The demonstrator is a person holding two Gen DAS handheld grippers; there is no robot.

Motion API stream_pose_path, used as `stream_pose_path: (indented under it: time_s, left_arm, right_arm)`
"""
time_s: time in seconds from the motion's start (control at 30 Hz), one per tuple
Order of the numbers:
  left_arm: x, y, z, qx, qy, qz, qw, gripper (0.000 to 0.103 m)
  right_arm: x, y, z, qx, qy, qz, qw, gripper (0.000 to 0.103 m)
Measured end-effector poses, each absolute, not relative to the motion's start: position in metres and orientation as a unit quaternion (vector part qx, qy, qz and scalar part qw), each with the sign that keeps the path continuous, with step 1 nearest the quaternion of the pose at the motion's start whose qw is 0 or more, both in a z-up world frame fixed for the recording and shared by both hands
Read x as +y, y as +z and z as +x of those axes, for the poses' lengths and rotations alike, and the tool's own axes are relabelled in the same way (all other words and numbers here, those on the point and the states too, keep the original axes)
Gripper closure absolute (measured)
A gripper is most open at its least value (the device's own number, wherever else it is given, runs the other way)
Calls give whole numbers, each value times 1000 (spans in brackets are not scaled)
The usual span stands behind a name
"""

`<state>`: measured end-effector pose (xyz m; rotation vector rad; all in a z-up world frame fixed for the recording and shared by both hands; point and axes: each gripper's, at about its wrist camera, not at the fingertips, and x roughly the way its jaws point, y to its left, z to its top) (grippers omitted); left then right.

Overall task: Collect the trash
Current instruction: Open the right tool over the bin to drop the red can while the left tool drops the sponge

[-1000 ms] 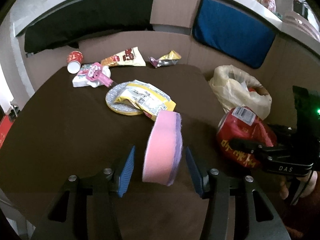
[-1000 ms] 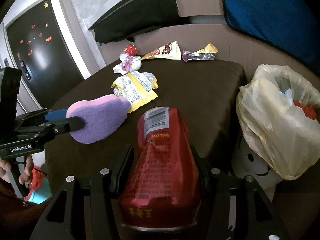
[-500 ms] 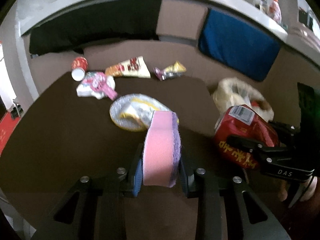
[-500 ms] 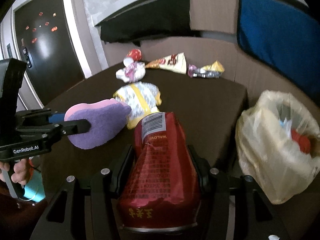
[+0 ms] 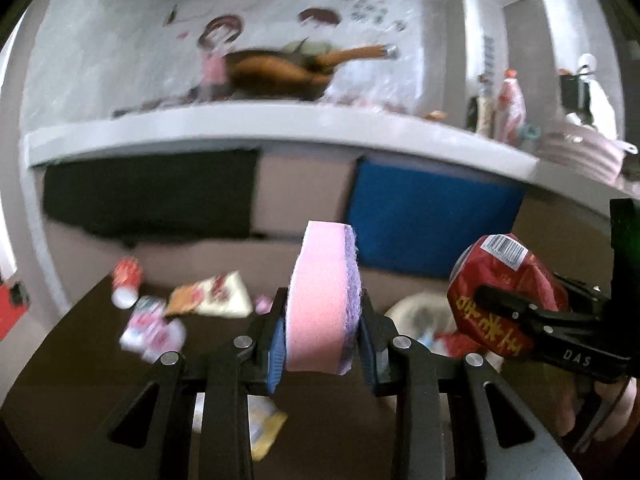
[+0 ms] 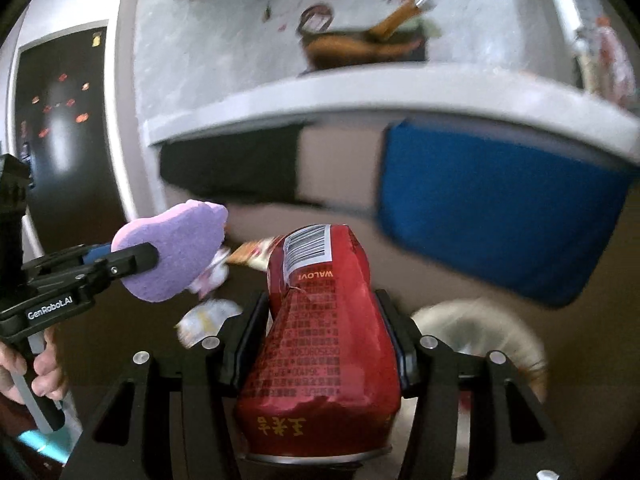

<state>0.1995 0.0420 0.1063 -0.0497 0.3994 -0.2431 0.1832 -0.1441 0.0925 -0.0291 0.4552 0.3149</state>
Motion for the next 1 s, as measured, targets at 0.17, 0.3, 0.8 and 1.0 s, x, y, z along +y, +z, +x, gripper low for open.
stream_pose_path:
  time_s: [0.17, 0.3, 0.8, 1.0]
  left_arm:
    - [-8, 115, 220, 180, -160, -21, 970, 71]
    - [-38, 115, 233, 174, -182, -28, 967, 71]
    - [-96, 62, 296, 234, -210, -18, 949, 71]
    - [-105, 40, 316, 262, -223, -23, 939, 71]
  right_arm:
    - [-189, 114, 177, 199, 92, -9, 976, 53]
    - [-220, 120, 179, 188, 53, 4, 981, 53]
    - [-270, 83, 223, 208, -1, 29, 978, 53]
    - [-277, 60, 241, 227, -3, 39, 973, 53]
